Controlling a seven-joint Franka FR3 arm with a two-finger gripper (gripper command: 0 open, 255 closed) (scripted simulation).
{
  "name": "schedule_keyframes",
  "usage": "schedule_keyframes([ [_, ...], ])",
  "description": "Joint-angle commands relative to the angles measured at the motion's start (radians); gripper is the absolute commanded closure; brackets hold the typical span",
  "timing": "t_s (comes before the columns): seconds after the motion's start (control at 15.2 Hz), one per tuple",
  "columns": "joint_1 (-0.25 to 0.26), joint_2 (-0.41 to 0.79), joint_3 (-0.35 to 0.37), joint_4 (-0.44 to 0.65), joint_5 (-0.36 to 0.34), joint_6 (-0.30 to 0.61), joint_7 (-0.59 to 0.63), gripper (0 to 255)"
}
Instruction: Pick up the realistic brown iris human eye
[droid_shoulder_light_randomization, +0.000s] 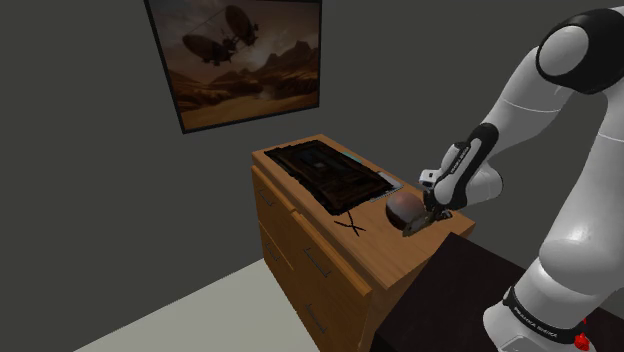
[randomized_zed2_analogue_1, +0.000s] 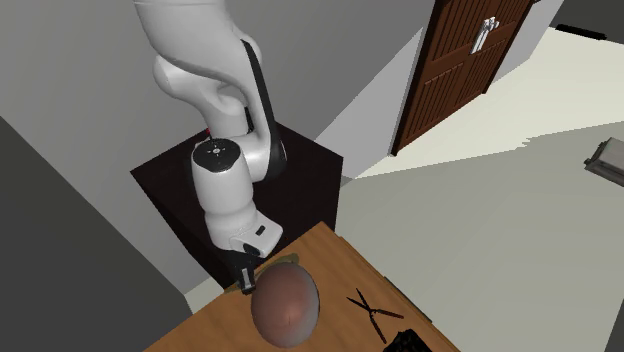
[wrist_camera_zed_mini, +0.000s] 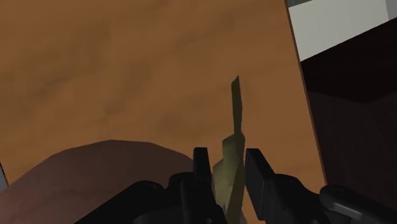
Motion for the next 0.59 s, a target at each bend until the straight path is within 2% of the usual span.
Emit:
schedule_keyframes([
  [0.0,0.060,-0.045,-0.065,-0.006,-0.022,-0.038,0.014,255],
  [0.13,0.121,-0.087,-0.140,-0.010,-0.077,-0.075,0.052,255],
  [0.26,0.157,-0.131,-0.195,-0.011,-0.155,-0.115,0.105,255],
  [0.4,0.162,-0.177,-0.216,-0.011,-0.224,-0.158,0.151,255],
  [0.53,0.156,-0.180,-0.211,-0.011,-0.228,-0.161,0.154,255],
])
